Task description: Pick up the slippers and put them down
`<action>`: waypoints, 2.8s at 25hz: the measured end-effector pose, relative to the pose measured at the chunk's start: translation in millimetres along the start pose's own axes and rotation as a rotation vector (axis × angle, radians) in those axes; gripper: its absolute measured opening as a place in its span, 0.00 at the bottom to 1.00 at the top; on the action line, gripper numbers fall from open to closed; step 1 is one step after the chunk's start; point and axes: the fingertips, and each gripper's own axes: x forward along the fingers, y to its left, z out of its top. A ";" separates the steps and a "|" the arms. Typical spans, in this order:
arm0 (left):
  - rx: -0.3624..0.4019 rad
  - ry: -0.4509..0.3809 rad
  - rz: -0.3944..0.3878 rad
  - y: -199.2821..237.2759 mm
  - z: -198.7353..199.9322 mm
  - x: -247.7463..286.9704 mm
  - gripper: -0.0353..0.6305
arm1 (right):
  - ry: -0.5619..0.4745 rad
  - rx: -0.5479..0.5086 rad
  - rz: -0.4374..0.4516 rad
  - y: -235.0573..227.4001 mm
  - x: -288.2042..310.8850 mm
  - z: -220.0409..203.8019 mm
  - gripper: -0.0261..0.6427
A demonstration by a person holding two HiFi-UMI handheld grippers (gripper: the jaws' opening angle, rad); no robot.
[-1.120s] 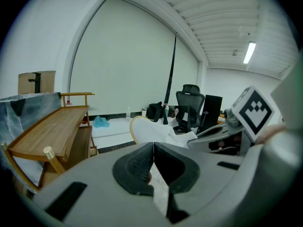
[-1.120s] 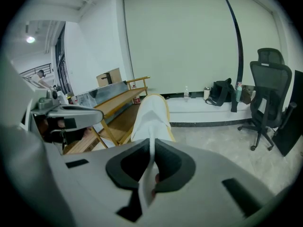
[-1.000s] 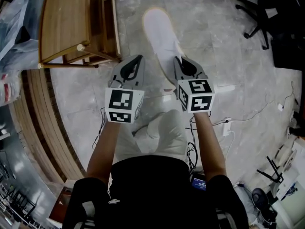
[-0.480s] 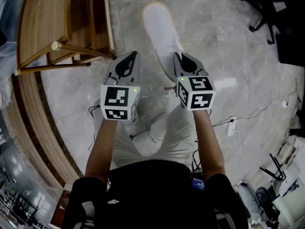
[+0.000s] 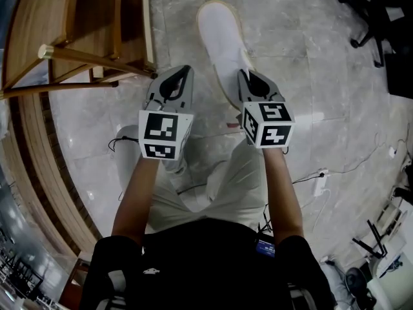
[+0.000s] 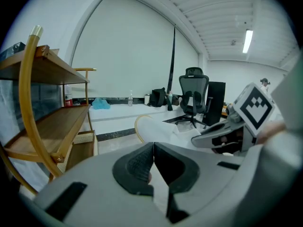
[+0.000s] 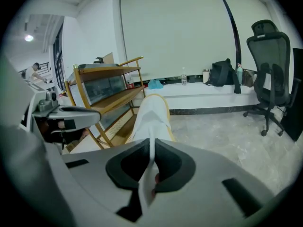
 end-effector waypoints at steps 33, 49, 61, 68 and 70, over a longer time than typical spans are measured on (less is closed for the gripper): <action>0.063 -0.094 0.016 -11.8 -73.2 27.2 0.06 | -0.039 -0.044 0.030 -3.8 76.9 -92.8 0.06; 0.042 -0.111 0.026 1.2 -86.8 25.2 0.06 | 0.088 -0.020 0.007 -4.8 116.8 -151.9 0.06; 0.060 -0.084 0.040 6.0 -97.3 25.8 0.06 | 0.210 0.076 0.003 -9.1 149.7 -224.0 0.06; 0.051 -0.027 0.038 0.0 -114.0 25.3 0.06 | 0.258 0.093 0.013 -12.6 160.0 -245.7 0.06; 0.048 -0.009 0.043 1.9 -119.0 26.2 0.06 | 0.277 0.101 0.010 -14.4 165.7 -254.9 0.06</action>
